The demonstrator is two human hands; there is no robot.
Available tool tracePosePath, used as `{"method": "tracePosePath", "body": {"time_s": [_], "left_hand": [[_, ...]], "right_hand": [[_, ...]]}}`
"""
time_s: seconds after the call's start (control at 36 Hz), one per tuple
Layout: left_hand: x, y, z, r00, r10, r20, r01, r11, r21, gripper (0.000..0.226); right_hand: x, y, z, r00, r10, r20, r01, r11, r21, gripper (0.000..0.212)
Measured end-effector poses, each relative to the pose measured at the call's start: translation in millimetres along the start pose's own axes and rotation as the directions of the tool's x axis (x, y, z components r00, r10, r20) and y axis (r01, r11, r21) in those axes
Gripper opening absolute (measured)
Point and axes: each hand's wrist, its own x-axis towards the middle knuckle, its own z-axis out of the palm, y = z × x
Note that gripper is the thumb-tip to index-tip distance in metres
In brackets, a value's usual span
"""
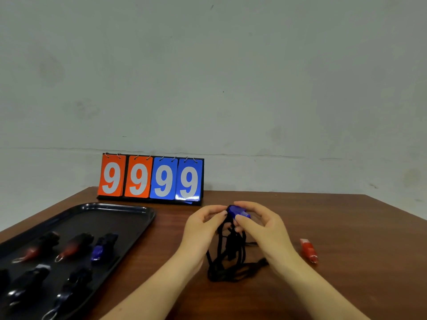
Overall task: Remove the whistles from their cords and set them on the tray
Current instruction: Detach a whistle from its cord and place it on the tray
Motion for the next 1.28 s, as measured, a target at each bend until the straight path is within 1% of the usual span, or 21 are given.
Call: {"method": "tracePosePath", "body": {"time_s": [0.08,0.11,0.22,0.39,0.42,0.5,0.53,0.61,0.69,0.75,0.81,0.86,0.94,1.03,1.11,1.17,1.22,1.28], "left_hand": [[4.8,-2.5,-1.5,1.0,-0.011,0.017,0.009,0.995,0.095,0.012],[4.8,-3.0,-1.7,0.999,-0.014,0.033,0.011,0.995,0.1,0.012],[4.7,-4.3,-0.3,0.998,-0.017,0.063,0.015,0.999,0.04,0.014],[3.5,-7.7,1.0,0.993,-0.059,0.103,0.063,0.997,-0.037,0.016],[4.1,-7.8,0.9,0.993,-0.058,0.106,0.064,0.996,-0.055,0.018],[5.0,-8.6,0.5,0.995,-0.044,0.091,0.054,0.992,-0.11,0.021],[4.3,-8.0,0.2,0.996,-0.043,0.084,0.053,0.991,-0.122,0.021],[3.7,-5.8,-1.0,0.996,-0.045,0.071,0.056,0.987,-0.153,0.02],[4.5,-5.6,-0.3,0.996,-0.041,0.076,0.054,0.983,-0.174,0.021],[5.2,-5.6,1.1,0.996,-0.024,0.083,0.037,0.987,-0.156,0.022],[5.2,-5.5,2.2,0.997,0.002,0.083,0.008,0.993,-0.121,0.021],[5.4,-5.4,2.5,0.997,0.02,0.079,-0.012,0.995,-0.096,0.019],[5.9,-5.2,1.5,0.997,0.029,0.071,-0.02,0.993,-0.119,0.018],[7.2,-5.5,-0.1,0.996,0.034,0.086,-0.023,0.991,-0.131,0.018],[9.6,-5.5,-1.7,0.995,0.007,0.101,0.007,0.991,-0.135,0.018],[10.3,-4.4,-2.5,0.994,-0.018,0.109,0.036,0.986,-0.163,0.013],[10.0,-2.7,-2.6,0.994,-0.038,0.098,0.056,0.979,-0.195,0.007],[10.8,-2.5,-2.4,0.994,-0.064,0.088,0.083,0.969,-0.233,0.006]], "right_hand": [[0.3,-0.1,-0.1,1.0,-0.022,-0.016,0.023,1.0,0.017,0.027],[0.3,0.0,0.0,0.999,-0.028,-0.018,0.028,1.0,0.013,0.026],[1.9,1.0,-1.2,0.999,-0.049,-0.024,0.048,0.999,-0.019,0.023],[3.3,4.7,-0.1,1.0,-0.025,-0.011,0.025,0.999,-0.041,0.024],[3.9,4.8,-0.6,1.0,-0.008,0.001,0.008,1.0,-0.008,0.025],[2.6,3.2,-0.8,0.996,0.046,0.083,-0.065,0.966,0.248,0.028],[1.7,2.6,-1.2,0.994,0.049,0.099,-0.076,0.952,0.297,0.029],[1.4,1.0,-2.1,0.989,0.054,0.136,-0.094,0.948,0.306,0.032],[3.2,1.6,-4.2,0.984,0.064,0.169,-0.12,0.928,0.352,0.043],[4.5,1.4,-4.8,0.981,0.083,0.176,-0.147,0.906,0.396,0.048],[5.4,1.3,-5.1,0.975,0.098,0.199,-0.176,0.889,0.424,0.047],[5.6,0.9,-5.3,0.965,0.121,0.233,-0.211,0.883,0.418,0.047],[5.8,1.7,-3.8,0.958,0.148,0.247,-0.238,0.888,0.393,0.048],[6.3,4.4,-1.9,0.964,0.141,0.227,-0.213,0.918,0.334,0.047],[6.8,7.5,-1.6,0.975,0.126,0.181,-0.165,0.962,0.216,0.042],[6.3,8.8,-1.8,0.98,0.118,0.163,-0.144,0.976,0.161,0.039],[5.8,10.0,-1.3,0.98,0.114,0.164,-0.14,0.978,0.155,0.038],[6.1,11.1,-0.6,0.979,0.115,0.169,-0.141,0.978,0.156,0.041]]}}
